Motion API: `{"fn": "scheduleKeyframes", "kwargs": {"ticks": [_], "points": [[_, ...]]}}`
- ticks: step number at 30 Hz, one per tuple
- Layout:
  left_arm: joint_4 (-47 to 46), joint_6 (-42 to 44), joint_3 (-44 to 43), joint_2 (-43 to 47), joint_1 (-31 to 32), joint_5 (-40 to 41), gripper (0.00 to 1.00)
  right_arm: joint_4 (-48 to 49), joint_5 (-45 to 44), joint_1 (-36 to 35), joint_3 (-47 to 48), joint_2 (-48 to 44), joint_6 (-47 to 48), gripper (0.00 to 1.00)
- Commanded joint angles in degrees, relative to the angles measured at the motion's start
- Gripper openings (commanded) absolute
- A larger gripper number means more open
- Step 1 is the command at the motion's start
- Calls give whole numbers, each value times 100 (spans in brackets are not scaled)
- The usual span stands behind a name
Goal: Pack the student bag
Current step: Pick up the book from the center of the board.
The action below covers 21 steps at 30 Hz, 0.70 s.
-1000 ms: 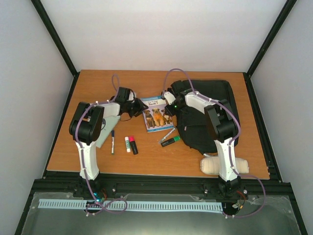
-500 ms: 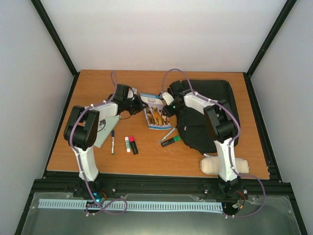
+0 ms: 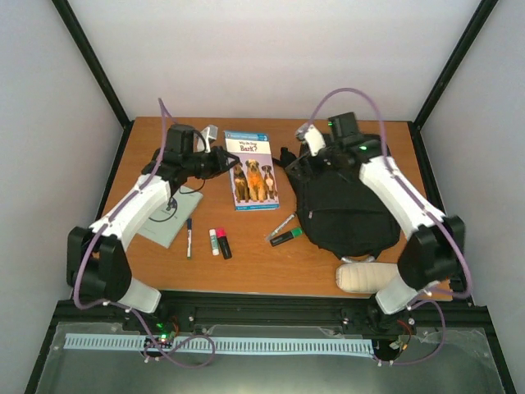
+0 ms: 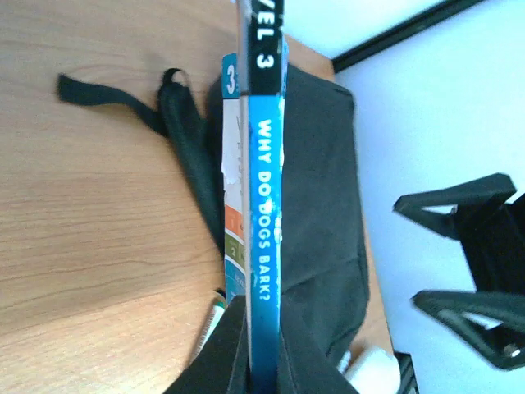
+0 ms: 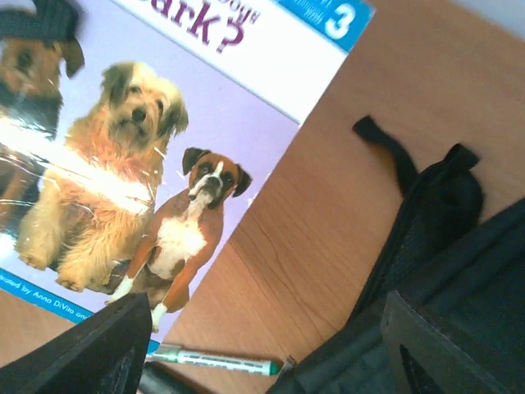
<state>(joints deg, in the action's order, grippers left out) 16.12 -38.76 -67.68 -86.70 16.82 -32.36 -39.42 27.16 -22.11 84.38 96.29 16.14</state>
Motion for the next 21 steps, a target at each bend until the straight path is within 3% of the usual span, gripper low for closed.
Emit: {"fn": "scheduleKeyframes", "kwargs": {"ticks": [1,11,15,21], "points": [[204,374,-164,660,100,-603,1,-350,880,550,-349,-930,-43,81],[-623,-25,-234,1335,357,-1695,1,-544,2369,2139,-1211,-2639,-201,98],[-1126,-237,-265,1330,624,-1855,1,-334,2884,2220,-1569,-3076,-296,100],[-2144,-840,-431,907,1070,-1944,1,-17,3613,2225,-1660,-2910,-445,100]]}}
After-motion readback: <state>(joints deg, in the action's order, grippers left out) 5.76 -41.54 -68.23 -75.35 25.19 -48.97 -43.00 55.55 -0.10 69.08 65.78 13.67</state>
